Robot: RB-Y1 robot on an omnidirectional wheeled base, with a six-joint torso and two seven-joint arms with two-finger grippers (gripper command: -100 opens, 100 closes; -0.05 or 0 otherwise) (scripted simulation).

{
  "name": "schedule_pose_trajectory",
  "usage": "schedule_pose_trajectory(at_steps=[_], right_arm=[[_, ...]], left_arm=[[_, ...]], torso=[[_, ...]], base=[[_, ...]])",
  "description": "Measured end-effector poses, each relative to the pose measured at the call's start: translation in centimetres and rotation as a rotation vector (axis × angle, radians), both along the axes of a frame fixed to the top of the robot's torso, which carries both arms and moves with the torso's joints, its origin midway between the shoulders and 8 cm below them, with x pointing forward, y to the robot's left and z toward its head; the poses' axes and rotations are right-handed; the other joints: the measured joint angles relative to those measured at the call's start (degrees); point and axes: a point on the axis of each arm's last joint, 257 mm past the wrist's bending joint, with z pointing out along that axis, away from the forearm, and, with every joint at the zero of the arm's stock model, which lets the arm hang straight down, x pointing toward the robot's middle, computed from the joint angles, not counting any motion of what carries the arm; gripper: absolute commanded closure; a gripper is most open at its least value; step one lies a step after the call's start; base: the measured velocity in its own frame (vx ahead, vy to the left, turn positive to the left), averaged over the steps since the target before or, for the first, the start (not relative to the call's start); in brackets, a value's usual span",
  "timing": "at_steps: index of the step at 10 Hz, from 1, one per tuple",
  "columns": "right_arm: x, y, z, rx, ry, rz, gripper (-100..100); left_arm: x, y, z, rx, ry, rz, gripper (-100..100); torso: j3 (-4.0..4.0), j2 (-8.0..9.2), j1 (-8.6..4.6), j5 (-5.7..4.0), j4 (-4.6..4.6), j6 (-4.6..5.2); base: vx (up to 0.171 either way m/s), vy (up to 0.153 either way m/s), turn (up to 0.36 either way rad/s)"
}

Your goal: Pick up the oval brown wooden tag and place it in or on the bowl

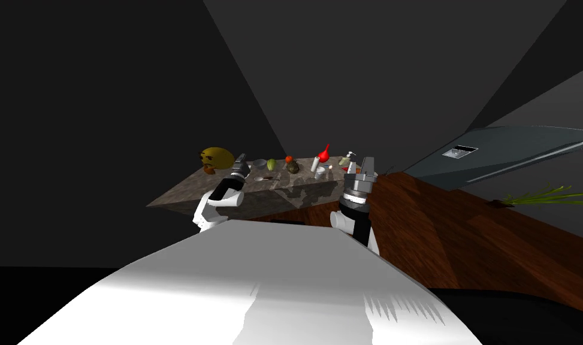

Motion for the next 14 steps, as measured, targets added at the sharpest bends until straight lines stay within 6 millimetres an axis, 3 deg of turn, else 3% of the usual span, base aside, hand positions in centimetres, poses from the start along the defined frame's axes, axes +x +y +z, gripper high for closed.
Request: schedule_pose_trajectory(at_steps=[14], right_arm=[[0.0, 0.0, 0.0, 0.000, 0.000, 0.000, 0]], left_arm=[[1.4, 5.8, -6.7, -0.079, 0.296, 0.164, -100]], torso=[[-0.06, -0.10, 0.02, 0.01, -0.03, -0.02]], base=[[-0.005, -0.013, -0.078]])
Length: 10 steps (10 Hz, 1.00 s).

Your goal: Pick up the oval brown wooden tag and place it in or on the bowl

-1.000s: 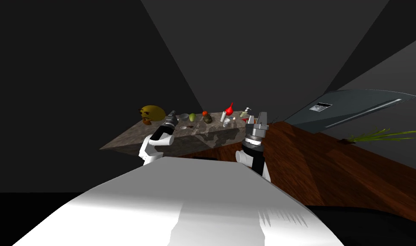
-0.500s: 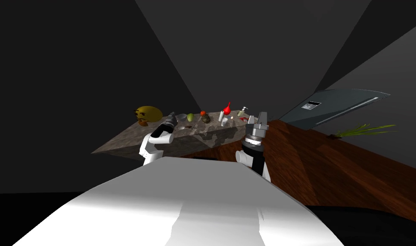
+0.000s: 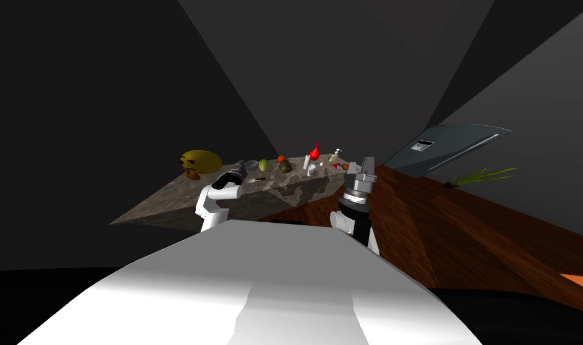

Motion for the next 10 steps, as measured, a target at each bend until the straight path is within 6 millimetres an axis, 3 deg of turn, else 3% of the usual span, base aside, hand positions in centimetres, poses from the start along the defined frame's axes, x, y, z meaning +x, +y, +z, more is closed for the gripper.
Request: schedule_pose_trajectory(at_steps=[10], right_arm=[[0.0, 0.0, 0.0, 0.000, 0.000, 0.000, 0]], left_arm=[[-1.5, 3.5, -5.2, -0.079, 0.212, 0.131, -100]], torso=[[-0.04, -0.08, 0.00, 0.00, -0.01, 0.01]], base=[[0.016, -0.008, -0.079]])
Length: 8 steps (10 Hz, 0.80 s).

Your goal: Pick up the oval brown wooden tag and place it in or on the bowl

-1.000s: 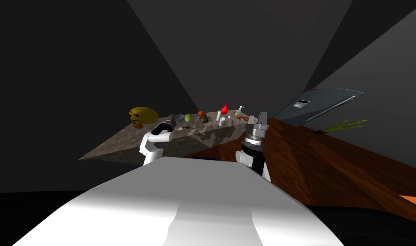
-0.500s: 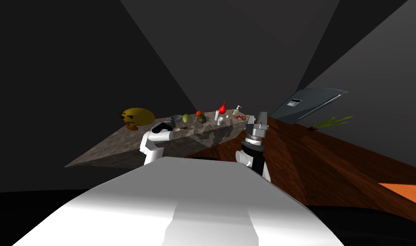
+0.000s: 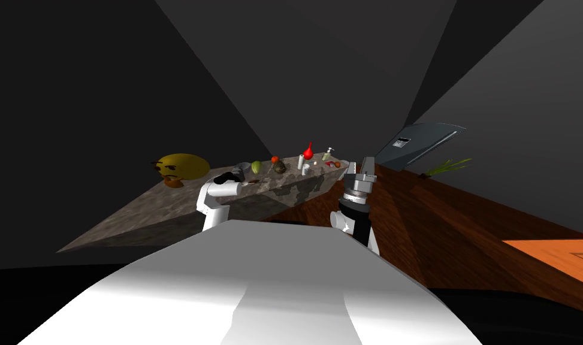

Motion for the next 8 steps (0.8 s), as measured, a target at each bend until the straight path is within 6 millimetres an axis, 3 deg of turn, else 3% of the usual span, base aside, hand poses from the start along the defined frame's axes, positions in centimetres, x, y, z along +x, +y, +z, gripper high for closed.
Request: schedule_pose_trajectory(at_steps=[8], right_arm=[[0.0, 0.0, 0.0, 0.000, 0.000, 0.000, 0]], left_arm=[[-2.9, 2.3, -5.8, -0.093, 0.207, 0.124, -100]], torso=[[-0.06, -0.09, 0.02, 0.01, -0.02, -0.01]], base=[[0.042, -0.001, -0.107]])
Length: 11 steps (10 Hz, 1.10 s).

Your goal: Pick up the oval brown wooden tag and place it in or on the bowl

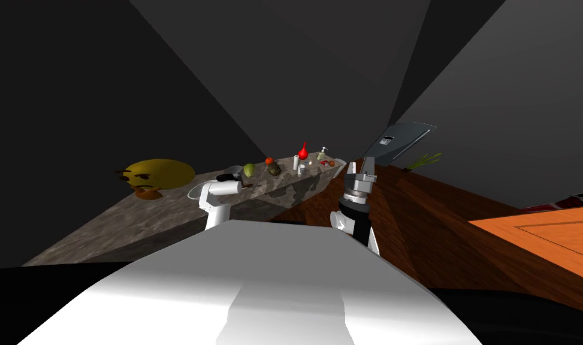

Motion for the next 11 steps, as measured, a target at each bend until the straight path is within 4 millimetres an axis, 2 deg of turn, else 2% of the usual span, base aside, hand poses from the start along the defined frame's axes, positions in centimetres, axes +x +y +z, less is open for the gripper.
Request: schedule_pose_trajectory(at_steps=[3, 8, 9, 10, 11], right_arm=[[0.0, 0.0, 0.0, 0.000, 0.000, 0.000, 0], [0.0, 0.0, 0.0, 0.000, 0.000, 0.000, 0], [0.0, 0.0, 0.0, 0.000, 0.000, 0.000, 0], [0.0, 0.0, 0.0, 0.000, 0.000, 0.000, 0], [0.0, 0.0, 0.0, 0.000, 0.000, 0.000, 0]], left_arm=[[-2.2, 0.8, -2.9, -0.053, 0.102, 0.061, -100], [-6.1, 0.6, -8.3, -0.138, 0.256, 0.131, -100], [-6.2, 0.5, -8.5, -0.141, 0.261, 0.132, 0], [-6.2, 0.6, -8.4, -0.141, 0.260, 0.132, -100], [-6.1, 0.6, -8.9, -0.142, 0.263, 0.131, -100]], torso=[[-0.03, -0.05, 0.04, 0.00, -0.01, -0.01], [0.02, 0.04, 0.04, 0.01, 0.00, -0.03], [0.06, 0.11, 0.03, 0.00, 0.02, -0.04], [0.09, 0.17, 0.00, -0.01, 0.04, -0.04], [0.08, 0.15, 0.03, 0.00, 0.03, -0.04]], base=[[0.063, 0.010, -0.107], [0.047, 0.010, -0.054], [0.000, 0.000, 0.000], [0.015, 0.009, 0.032], [0.026, 0.011, 0.035]])
